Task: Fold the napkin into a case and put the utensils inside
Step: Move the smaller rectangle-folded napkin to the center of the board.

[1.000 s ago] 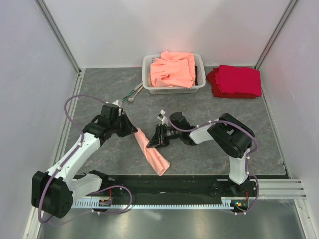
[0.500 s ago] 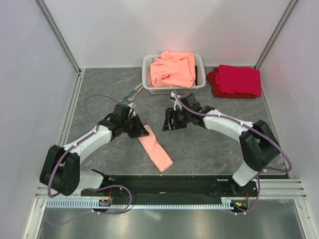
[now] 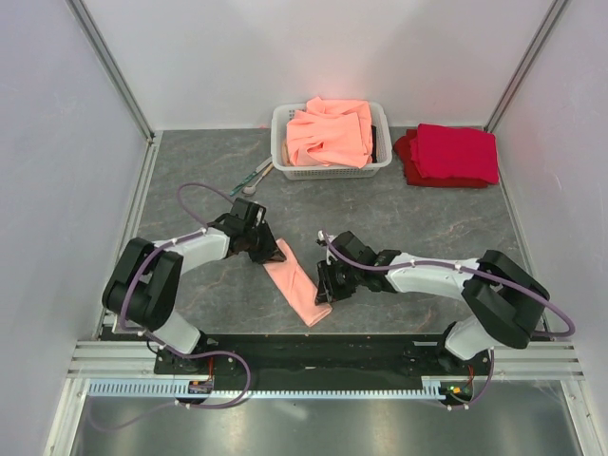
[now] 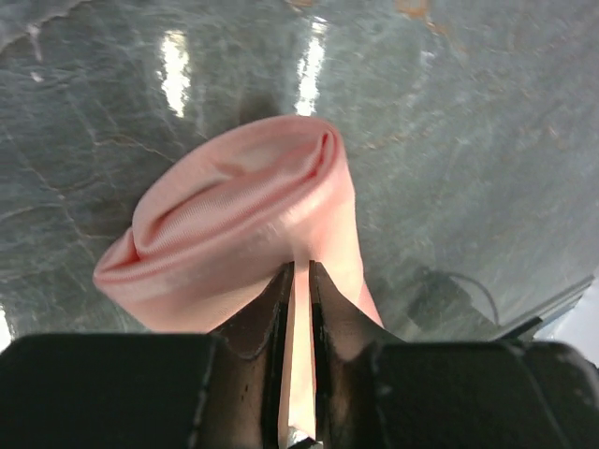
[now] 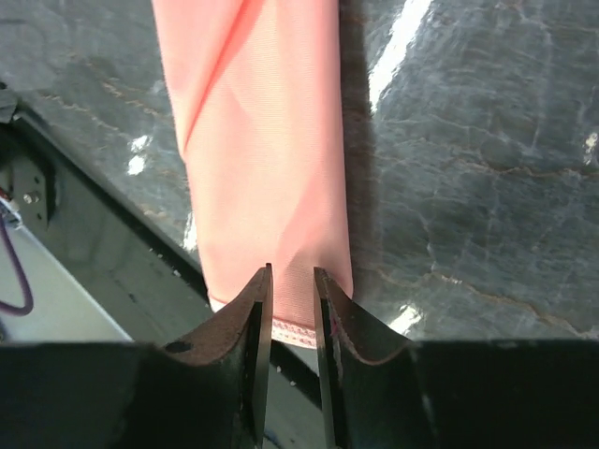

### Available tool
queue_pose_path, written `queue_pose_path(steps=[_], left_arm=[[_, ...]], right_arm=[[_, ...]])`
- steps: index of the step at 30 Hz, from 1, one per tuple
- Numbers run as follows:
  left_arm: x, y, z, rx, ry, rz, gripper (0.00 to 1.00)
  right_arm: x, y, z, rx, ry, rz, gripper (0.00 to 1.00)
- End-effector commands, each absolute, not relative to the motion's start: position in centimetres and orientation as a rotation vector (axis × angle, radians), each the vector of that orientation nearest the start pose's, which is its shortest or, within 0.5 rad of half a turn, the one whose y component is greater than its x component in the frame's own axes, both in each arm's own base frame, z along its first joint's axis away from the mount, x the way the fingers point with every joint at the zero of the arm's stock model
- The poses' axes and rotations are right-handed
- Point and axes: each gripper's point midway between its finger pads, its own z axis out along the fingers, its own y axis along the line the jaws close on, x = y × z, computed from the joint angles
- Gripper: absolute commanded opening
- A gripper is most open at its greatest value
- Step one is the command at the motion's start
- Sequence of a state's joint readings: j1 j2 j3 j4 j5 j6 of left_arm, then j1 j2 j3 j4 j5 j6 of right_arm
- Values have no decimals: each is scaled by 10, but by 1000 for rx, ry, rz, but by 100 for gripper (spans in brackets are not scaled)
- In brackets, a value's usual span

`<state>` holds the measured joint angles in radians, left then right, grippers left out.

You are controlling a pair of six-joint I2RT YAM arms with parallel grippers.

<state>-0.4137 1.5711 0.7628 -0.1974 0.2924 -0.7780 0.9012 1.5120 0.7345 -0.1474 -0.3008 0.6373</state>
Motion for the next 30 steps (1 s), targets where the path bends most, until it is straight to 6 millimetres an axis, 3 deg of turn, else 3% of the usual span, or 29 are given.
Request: queue_pose_path(steps=[1, 4, 8, 11, 15, 16, 17, 19, 21, 22, 24, 25, 27, 28, 29, 30], left_arm=[[295, -197, 22, -495, 2642, -688, 17], [295, -197, 21, -502, 2643, -699, 17], [312, -205, 25, -461, 2646, -708, 18], [320, -216, 18, -431, 2681, -745, 18], [339, -235, 7, -334, 2730, -797, 17], [344, -239, 10, -298, 2724, -822, 18], [353, -246, 21, -254, 2709, -849, 17], [363, -249, 44, -220, 2656, -858, 20], [367, -245, 68, -202, 2605, -826, 30], [369, -242, 98, -186, 2537, -831, 33], [367, -224, 117, -216, 2492, -759, 41], [360, -216, 139, -216, 2438, -767, 43], [348, -209, 154, -212, 2408, -779, 44], [338, -204, 150, -212, 2419, -774, 44], [328, -203, 166, -195, 2383, -801, 44], [320, -201, 167, -191, 2388, -808, 44]], right_arm=[[173, 316, 32, -468, 2619, 859, 31], [172, 309, 20, -475, 2668, 784, 30], [164, 315, 20, -459, 2666, 865, 30], [156, 322, 20, -411, 2681, 932, 30], [145, 360, 33, -330, 2625, 1140, 31], [141, 379, 46, -306, 2578, 1251, 31], [137, 388, 42, -307, 2586, 1292, 31], [128, 412, 65, -356, 2522, 1487, 33], [130, 420, 77, -373, 2480, 1541, 34], [132, 416, 75, -404, 2490, 1494, 36], [148, 409, 83, -408, 2461, 1382, 45], [149, 397, 75, -406, 2514, 1303, 49], [157, 386, 77, -443, 2496, 1230, 55], [156, 378, 70, -448, 2534, 1183, 56], [157, 374, 70, -474, 2531, 1161, 57], [156, 370, 66, -487, 2542, 1134, 57]])
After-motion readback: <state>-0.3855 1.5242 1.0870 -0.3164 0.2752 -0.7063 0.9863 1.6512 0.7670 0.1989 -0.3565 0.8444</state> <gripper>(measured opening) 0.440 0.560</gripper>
